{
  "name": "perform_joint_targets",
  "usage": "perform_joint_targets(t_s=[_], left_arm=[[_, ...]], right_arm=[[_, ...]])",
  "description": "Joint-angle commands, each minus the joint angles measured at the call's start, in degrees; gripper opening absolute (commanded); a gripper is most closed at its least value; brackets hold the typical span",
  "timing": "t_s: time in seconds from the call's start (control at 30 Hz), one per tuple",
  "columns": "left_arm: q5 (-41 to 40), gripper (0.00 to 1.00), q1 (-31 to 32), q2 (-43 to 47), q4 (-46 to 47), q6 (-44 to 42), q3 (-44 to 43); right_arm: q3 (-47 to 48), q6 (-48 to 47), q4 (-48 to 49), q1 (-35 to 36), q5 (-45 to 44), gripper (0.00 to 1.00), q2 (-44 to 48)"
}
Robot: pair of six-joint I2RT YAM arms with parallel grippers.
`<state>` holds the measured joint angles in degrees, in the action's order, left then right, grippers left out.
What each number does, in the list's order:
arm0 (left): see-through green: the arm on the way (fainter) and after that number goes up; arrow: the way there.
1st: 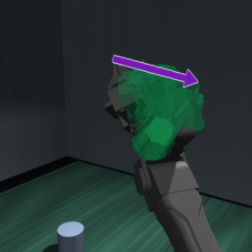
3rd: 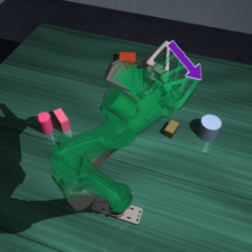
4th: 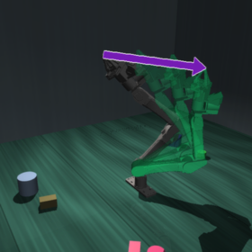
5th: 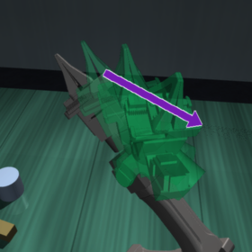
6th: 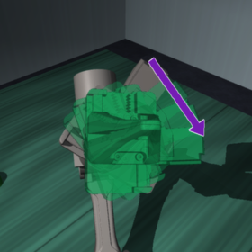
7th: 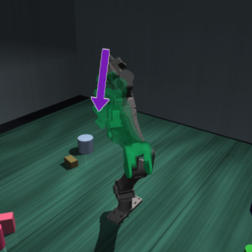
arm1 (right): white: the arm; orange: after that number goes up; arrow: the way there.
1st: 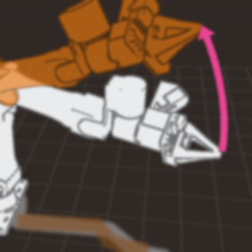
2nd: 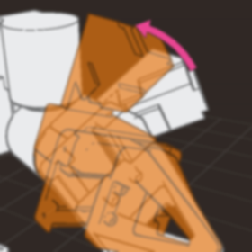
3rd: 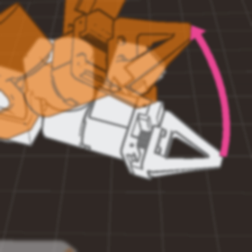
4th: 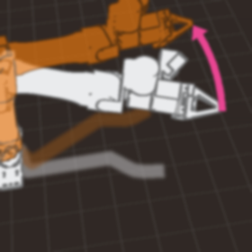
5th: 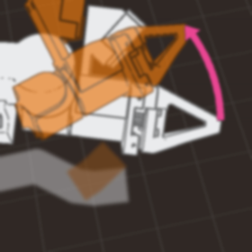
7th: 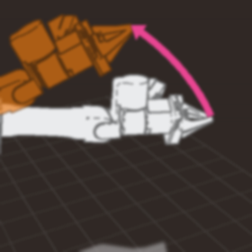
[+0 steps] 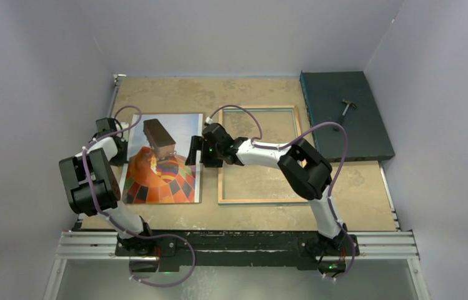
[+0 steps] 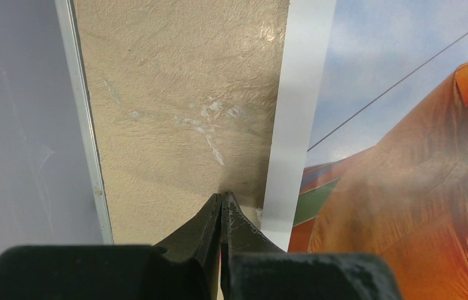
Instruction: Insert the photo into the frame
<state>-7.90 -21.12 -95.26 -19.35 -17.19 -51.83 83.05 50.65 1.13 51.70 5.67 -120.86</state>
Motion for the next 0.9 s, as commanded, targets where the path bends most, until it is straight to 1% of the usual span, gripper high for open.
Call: perform_joint_targets(t_s=[0.0,0.13,0.3,0.47,0.53,0.67,0.87], left_arm=[[5.1,0.00,-0.3,-3.3,-1.9,0.2,3.4],[5.2,0.00,-0.3,-3.3,-1.2,-0.3,4.5],[5.5,0.00,-0.3,-3.0,-1.2,-0.6,4.9],[5.9,0.00,-0.3,-3.0,-1.5,-0.8,5.0],[5.9,0.00,-0.3,-2.8,-1.4,-1.0,5.0],[5.1,0.00,-0.5,-0.7,-3.8,-1.6,2.7],[6.3,0.00,-2.8,3.5,-11.9,-2.4,-7.9]], right_arm=[[1.9,1.5,2.9,0.2,1.8,0.86,-0.4],[0.0,3.6,6.6,0.2,6.4,0.86,0.6],[0.0,5.6,10.3,0.2,9.9,0.86,0.1],[-0.5,7.0,12.0,0.0,11.3,0.86,-0.2],[-0.8,6.9,11.3,0.1,10.2,0.86,0.3],[-1.8,5.1,7.2,0.0,5.0,0.86,2.5],[-1.2,1.4,1.5,0.1,-2.3,0.86,3.0]])
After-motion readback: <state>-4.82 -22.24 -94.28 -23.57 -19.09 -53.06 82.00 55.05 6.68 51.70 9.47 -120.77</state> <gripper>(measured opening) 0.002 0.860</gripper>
